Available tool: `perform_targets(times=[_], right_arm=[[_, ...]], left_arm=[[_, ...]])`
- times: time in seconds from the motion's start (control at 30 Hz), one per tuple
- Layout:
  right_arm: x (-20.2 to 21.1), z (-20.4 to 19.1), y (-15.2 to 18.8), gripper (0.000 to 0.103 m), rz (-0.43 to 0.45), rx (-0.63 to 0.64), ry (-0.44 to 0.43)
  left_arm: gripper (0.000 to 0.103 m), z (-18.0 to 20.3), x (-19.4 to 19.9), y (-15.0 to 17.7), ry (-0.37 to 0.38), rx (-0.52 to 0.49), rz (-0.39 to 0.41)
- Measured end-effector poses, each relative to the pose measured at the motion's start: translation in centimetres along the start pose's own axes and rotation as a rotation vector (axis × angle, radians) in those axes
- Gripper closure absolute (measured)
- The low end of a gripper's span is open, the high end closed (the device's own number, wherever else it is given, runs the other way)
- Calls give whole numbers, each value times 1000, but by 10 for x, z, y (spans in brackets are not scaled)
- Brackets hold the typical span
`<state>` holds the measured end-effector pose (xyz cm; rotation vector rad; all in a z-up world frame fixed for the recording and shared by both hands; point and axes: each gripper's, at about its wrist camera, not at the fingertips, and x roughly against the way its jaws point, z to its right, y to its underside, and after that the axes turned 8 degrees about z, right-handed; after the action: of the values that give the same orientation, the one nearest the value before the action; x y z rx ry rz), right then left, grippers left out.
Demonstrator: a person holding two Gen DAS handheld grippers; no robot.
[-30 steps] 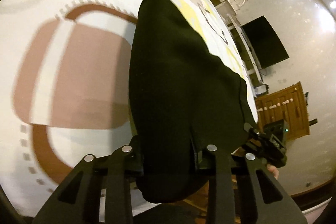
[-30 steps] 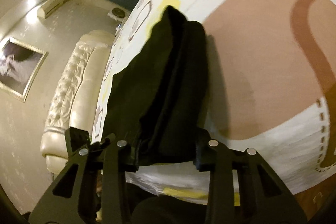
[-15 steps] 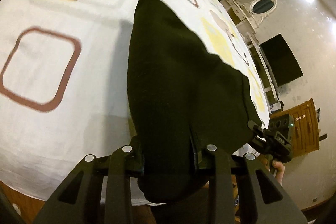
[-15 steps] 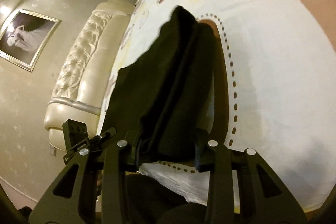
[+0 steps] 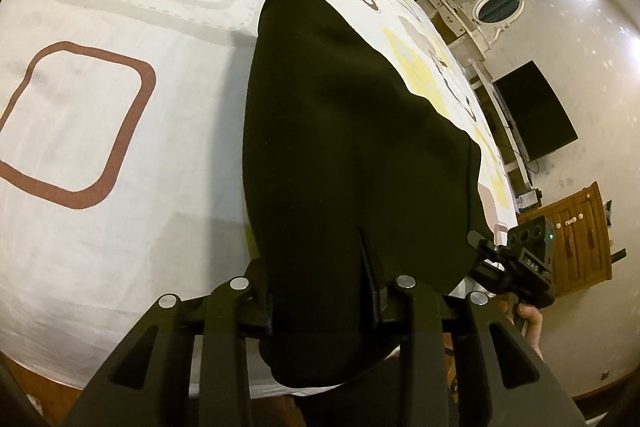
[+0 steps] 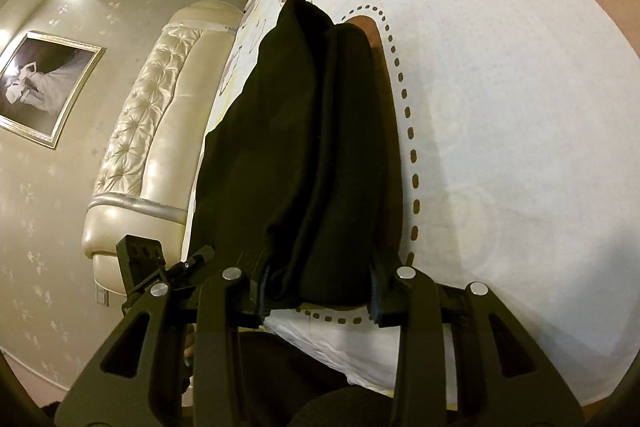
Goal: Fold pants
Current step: 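Grasp the hem end of the black pants with both grippers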
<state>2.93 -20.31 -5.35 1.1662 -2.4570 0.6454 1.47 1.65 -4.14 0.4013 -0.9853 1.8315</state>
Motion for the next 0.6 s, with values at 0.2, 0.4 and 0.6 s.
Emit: perform_targets(times=[0.2, 0.4, 0.6], right_arm=[[-5, -9, -3, 68, 1, -1, 1], [-5, -9, -3, 68, 2, -1, 1], [-6, -9, -4, 68, 3, -4, 0]], left_arm=[[69, 0, 0, 0, -3, -2, 1], [69, -1, 0, 0, -3, 0, 1], [69, -1, 1, 0, -3, 1, 0]])
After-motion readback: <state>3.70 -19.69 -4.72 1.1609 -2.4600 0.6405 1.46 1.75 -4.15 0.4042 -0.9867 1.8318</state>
